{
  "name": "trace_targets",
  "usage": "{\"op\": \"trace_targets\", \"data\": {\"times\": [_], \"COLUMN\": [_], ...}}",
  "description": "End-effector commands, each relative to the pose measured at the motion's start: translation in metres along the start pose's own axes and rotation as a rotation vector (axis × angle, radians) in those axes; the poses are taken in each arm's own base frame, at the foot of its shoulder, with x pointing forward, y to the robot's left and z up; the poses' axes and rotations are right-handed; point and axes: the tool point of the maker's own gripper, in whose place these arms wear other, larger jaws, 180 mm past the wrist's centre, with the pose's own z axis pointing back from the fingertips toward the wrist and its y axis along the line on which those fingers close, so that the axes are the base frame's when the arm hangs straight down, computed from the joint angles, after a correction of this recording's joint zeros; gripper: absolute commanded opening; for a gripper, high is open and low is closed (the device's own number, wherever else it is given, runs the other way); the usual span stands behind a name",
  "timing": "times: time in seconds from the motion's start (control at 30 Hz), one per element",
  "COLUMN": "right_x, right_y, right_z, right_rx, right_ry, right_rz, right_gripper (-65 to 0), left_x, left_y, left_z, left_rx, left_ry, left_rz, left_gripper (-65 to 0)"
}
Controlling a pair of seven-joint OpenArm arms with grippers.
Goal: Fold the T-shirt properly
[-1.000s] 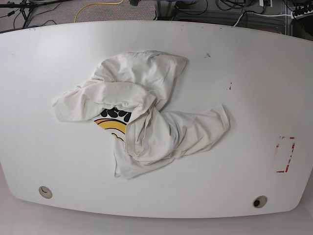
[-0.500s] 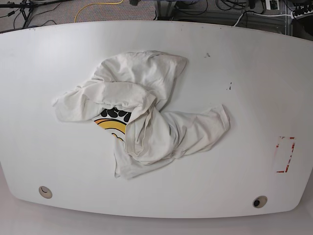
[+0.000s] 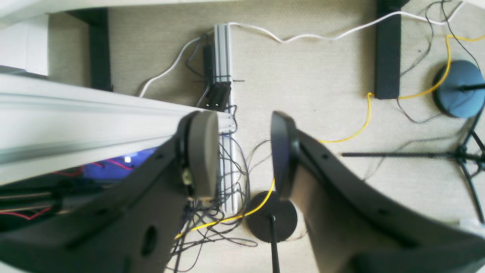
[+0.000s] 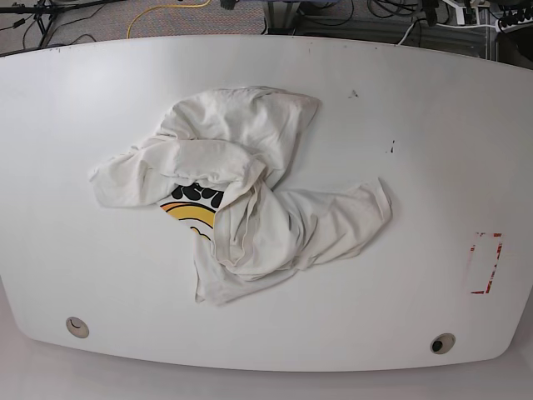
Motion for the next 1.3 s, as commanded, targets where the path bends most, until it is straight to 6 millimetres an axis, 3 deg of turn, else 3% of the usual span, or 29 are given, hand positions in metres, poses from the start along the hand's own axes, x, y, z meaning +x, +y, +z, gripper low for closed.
{"op": "trace_targets", "data": {"times": [0.0,0.5,0.83,0.9,1.27], "right_x": [0.007,0.051,0.077,0.093,0.115], "right_y": [0.001,0.008,0.013,0.014,0.014], "right_z": [0.006,0.01,0.0,-0.008,-0.02], "right_rx": [0.004,0.027,0.047,0.048,0.051], "right_ry": [-0.022,-0.131,-0.208,-0.255,-0.315], "right_rz": [0.006,0.026,0.033,0.037,0.046], "right_gripper": [-43.1,-43.2,-42.8,-42.7,-42.5], "left_x": [0.011,0.044,0.067,0.084,0.108], "left_y": [0.004,0.006,0.023,0.021,0.007], "left_z": [0.006,0.01,0.01,0.002,-0.01], "left_rx": [0.002,0.0,0.051,0.053,0.019], "left_ry": [-0.034,-0.086,-0.17,-0.219,-0.28], "left_rz": [0.002,0.054,0.037,0.051,0.069], "left_gripper": [-26.2,-25.3,-25.9,-25.7,-25.8]}}
